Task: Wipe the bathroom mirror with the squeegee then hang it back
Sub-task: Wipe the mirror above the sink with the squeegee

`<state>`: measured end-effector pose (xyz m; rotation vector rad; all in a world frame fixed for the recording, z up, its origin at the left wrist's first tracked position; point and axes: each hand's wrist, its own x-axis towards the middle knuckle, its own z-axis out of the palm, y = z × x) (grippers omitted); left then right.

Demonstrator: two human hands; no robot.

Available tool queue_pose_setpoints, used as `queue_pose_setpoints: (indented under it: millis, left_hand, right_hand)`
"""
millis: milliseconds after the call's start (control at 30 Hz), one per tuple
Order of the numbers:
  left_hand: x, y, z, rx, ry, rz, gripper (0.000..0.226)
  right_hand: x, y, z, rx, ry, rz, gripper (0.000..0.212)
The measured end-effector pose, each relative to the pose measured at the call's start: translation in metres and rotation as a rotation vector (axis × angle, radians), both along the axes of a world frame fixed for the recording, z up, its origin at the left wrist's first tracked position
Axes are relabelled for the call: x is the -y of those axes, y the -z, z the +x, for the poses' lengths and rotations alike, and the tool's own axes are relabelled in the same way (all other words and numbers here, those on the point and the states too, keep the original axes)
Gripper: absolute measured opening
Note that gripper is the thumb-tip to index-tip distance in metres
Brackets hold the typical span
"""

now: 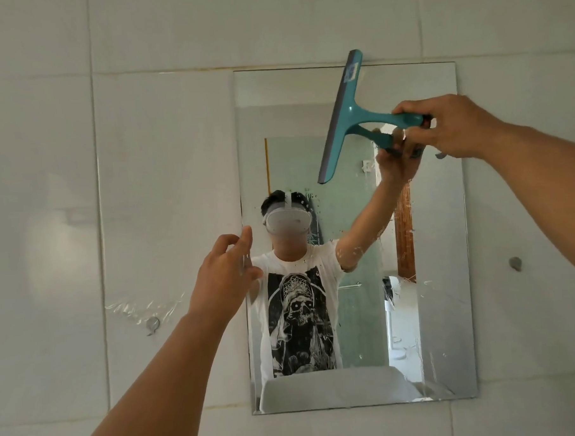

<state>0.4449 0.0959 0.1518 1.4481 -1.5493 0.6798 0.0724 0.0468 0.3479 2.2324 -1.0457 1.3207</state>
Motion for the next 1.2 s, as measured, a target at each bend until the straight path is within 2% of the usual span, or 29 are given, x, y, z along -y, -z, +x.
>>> queue_pose_setpoints:
  millis: [467, 767, 933, 1133, 1200]
  left_hand:
    - [0.004, 0.001, 0.001, 0.004, -0.017, -0.006, 0.067]
    - [-0.004, 0.0, -0.003, -0.028, -0.008, 0.0, 0.066]
    - [-0.007, 0.001, -0.005, -0.058, 0.009, 0.007, 0.065]
    - [-0.009, 0.001, -0.004, -0.028, 0.012, 0.006, 0.063]
    - [-0.01, 0.001, -0.004, -0.03, 0.013, 0.005, 0.064]
  right_hand:
    - [0.0, 0.094, -0.048, 0.348, 0.125, 0.123, 0.048]
    - [-0.003, 0.157, 0.017, 0.706, 0.003, 0.189, 0.046]
    - [-0.008, 0.164, 0.064, 0.865, -0.055, 0.255, 0.037]
    - [-0.017, 0.165, 0.124, 1.071, -0.14, 0.362, 0.016]
    - [-0.023, 0.164, 0.141, 1.128, -0.162, 0.389, 0.022]
